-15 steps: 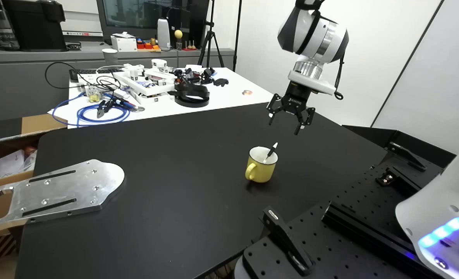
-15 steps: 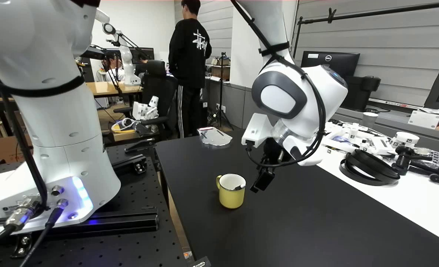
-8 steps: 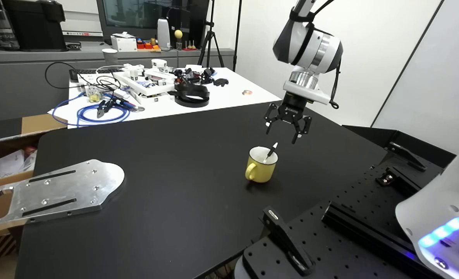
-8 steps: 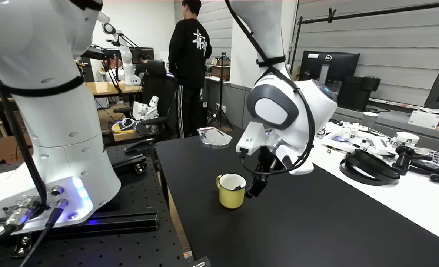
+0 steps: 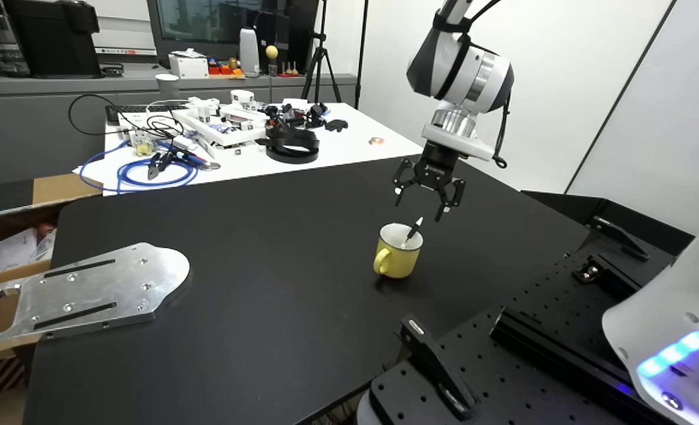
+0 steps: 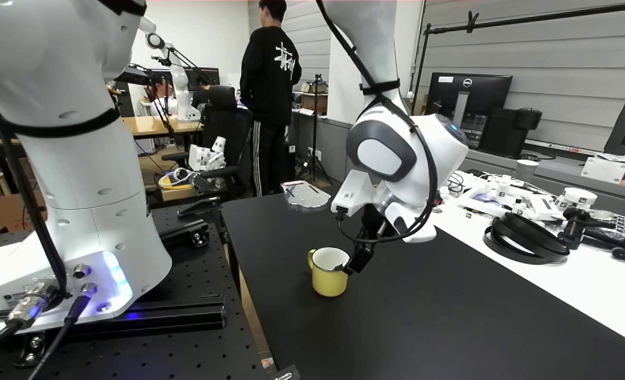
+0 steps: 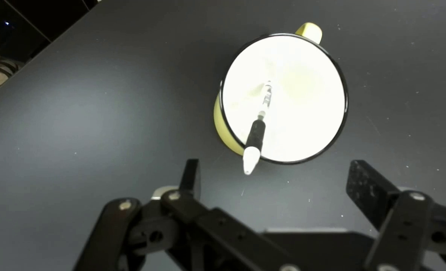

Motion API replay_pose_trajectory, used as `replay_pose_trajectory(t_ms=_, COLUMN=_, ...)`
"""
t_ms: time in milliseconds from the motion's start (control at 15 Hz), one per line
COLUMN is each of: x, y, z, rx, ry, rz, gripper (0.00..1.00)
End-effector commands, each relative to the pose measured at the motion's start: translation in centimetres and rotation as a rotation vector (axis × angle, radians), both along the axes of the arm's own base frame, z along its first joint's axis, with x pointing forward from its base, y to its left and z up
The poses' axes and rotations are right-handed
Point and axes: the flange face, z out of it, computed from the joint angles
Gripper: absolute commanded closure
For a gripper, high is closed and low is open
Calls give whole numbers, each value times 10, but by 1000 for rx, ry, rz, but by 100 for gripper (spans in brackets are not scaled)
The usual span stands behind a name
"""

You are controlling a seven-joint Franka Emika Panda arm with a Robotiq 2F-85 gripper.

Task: Remove the marker from the cup.

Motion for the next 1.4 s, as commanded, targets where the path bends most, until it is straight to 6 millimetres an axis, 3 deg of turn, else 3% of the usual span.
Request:
replay_pose_trajectory(t_ms=0, x=0, y=8, z=-3, rx=5, ry=0, rz=-49, gripper=0)
replay_pose_trajectory(t_ms=67, x=0, y=8, z=-4, rx=0, ry=2, rz=-44, gripper=25)
replay_pose_trajectory(t_ms=200, x=-1, y=9, z=-5, rx=-9, ry=-1, rz=-40, gripper=32)
replay_pose_trajectory(t_ms=800, x=-1, y=8, z=-6, rx=-29, ry=-10, rz=-33, gripper=96)
replay_pose_trajectory(t_ms=933, x=-1, y=8, z=-6, rx=-23, ry=-5, rz=-35, gripper=100)
replay_pose_trajectory(t_ms=1133, x=0, y=9, z=-5, rx=-15, ry=-12, rz=-32, gripper=97)
replay_pose_trajectory(t_ms=1200, x=9, y=0, z=6, rx=-10, ry=-20, rz=-22, gripper=97)
replay_pose_trajectory(t_ms=1333, x=16, y=2, z=21, rx=-5, ry=-36, rz=-25, gripper=97)
